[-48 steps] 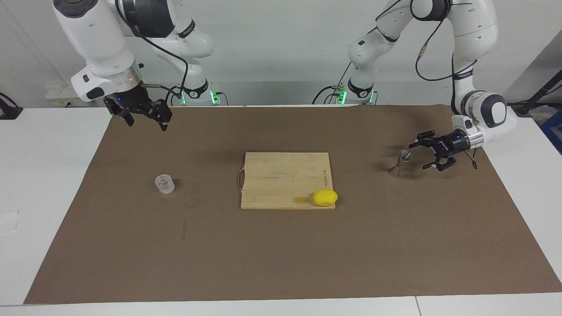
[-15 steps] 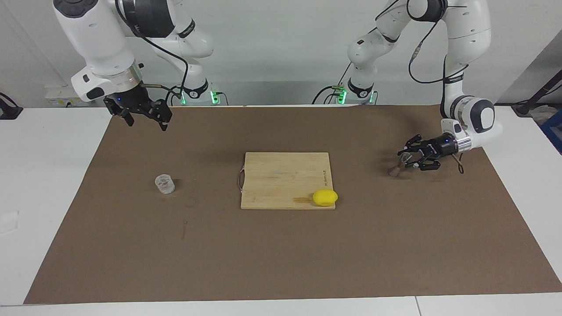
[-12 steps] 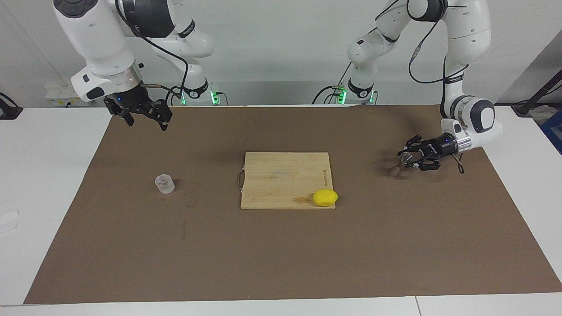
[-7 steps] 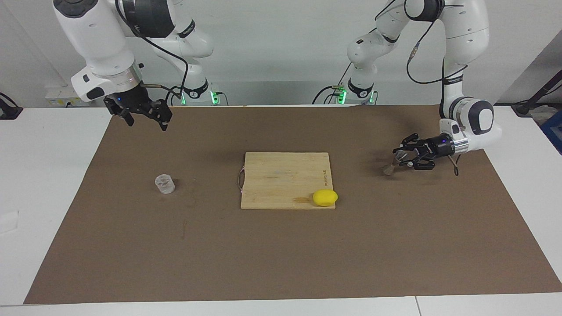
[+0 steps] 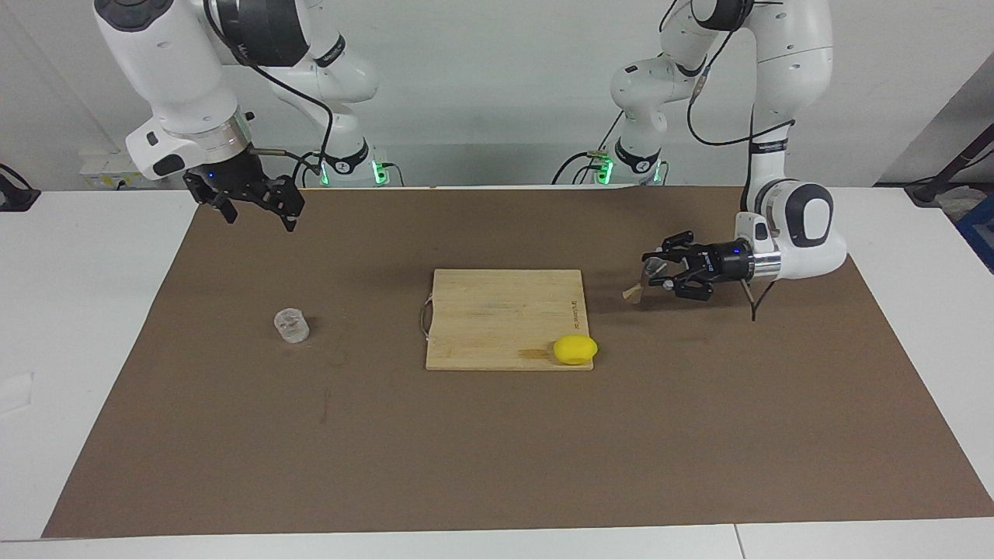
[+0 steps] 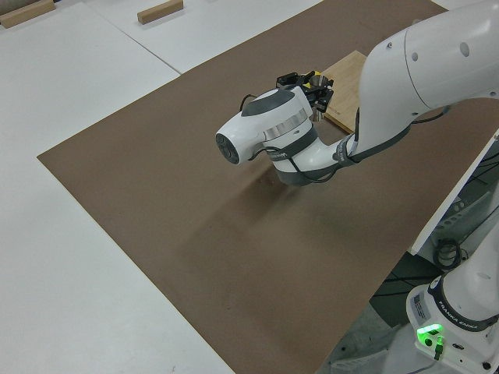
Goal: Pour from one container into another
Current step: 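Carry the dark cup with the left gripper onto the cutting board, then set the dark cup down with the left gripper while the right gripper opens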
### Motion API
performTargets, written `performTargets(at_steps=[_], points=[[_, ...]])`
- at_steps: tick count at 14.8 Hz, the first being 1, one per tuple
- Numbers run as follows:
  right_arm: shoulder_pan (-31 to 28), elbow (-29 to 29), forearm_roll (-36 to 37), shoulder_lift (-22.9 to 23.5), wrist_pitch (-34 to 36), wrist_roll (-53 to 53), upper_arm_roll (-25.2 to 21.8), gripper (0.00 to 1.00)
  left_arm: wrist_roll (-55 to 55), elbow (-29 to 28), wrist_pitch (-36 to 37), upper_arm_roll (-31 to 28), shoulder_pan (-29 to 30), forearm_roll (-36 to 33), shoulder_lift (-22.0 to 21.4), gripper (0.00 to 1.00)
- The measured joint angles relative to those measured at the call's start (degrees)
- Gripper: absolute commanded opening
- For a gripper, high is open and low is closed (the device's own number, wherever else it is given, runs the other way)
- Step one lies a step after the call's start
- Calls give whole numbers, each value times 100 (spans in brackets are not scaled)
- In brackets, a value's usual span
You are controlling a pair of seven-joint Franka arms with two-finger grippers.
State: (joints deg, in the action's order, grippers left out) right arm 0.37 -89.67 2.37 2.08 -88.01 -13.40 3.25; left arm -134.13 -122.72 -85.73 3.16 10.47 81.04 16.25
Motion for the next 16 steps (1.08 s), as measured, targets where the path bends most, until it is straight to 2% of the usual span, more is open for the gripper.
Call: performTargets(at_steps=[3,10,16], points=[[0,0,0,0,0,0,0,100,0,-184,-301,0,-624,772,-5,35],[0,0,0,0,0,0,0,100,-182,-265,-1841,7,-2406,2820,-66,37],[-17,0,0,0,-2,0,-7,98,-1517,-293,-3267,5,-3574,4316,-63,37]])
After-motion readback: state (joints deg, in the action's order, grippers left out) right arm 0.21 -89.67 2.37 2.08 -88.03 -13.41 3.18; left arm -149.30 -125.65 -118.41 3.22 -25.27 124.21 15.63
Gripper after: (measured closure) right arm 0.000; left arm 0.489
